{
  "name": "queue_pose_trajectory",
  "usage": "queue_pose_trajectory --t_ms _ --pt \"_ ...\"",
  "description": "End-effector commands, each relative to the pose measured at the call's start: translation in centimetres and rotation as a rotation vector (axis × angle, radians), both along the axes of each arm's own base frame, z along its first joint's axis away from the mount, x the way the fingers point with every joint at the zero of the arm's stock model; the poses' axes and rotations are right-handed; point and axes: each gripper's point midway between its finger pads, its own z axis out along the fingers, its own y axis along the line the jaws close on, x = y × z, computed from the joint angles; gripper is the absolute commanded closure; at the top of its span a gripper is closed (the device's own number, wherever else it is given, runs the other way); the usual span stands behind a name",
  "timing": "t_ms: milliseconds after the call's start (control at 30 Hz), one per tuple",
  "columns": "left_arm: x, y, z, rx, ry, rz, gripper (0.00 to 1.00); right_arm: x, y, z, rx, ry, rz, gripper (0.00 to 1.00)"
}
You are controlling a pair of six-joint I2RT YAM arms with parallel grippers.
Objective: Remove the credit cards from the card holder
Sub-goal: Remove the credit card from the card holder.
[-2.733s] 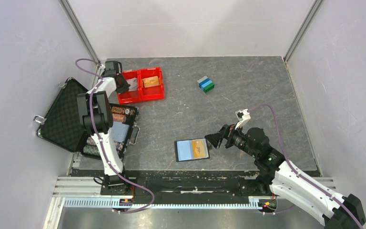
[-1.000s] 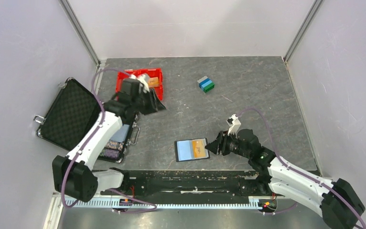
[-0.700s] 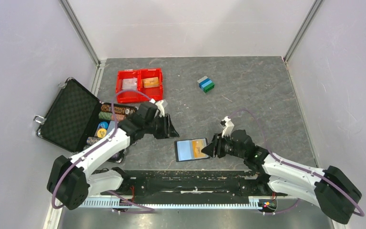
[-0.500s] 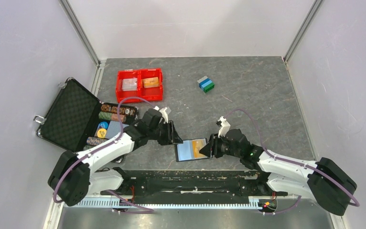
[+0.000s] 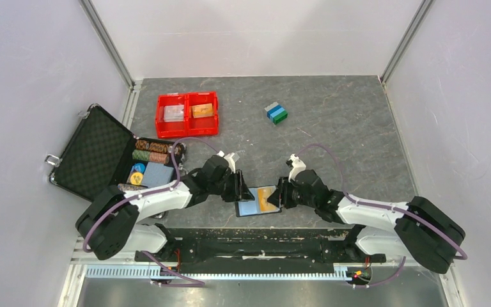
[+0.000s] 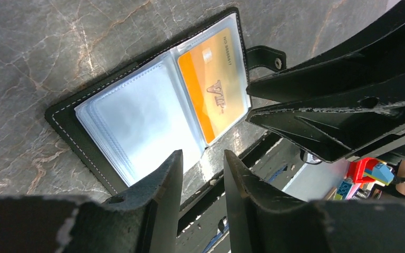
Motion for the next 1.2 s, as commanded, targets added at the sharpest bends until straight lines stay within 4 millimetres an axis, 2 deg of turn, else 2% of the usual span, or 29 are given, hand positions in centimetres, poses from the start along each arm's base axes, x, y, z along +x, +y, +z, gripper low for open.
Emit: queue_pose_trajectory --t_ms 0,133,333,533,700,933,1167 --pt "0.8 -1.6 0.3 -0.053 -0.035 0.016 0.60 1.4 1.3 1.4 0.029 -0.060 0.004 0.64" --pt "0.7 -1.9 -0.9 -0.032 -0.029 0.012 0.60 1.1 0.7 0.1 0.003 -0.035 -0.008 0.66" --pt "0.5 -1.1 -2.9 0.030 -0.009 0.035 0.61 0.7 -0.2 -1.3 -0.041 -0.010 -0.023 0.66" --pt "0.6 -0.3 -3.5 0.090 -0.019 0.050 0.61 1.1 -0.7 -1.2 -0.068 -0.025 -0.040 0.67" --pt "0.7 -0.3 -3.3 0.095 -0.029 0.059 0.61 1.0 -0.9 -1.7 -0.085 -0.018 -0.043 0.68" --pt "0.8 -2.1 -0.8 0.041 -0.068 0.039 0.61 -0.1 -1.3 -2.9 -0.069 0.016 -0.041 0.71" --pt "1.2 -2.1 -1.2 0.078 -0.112 0.055 0.60 -0.5 -1.8 -3.5 -0.070 0.028 -0.046 0.76"
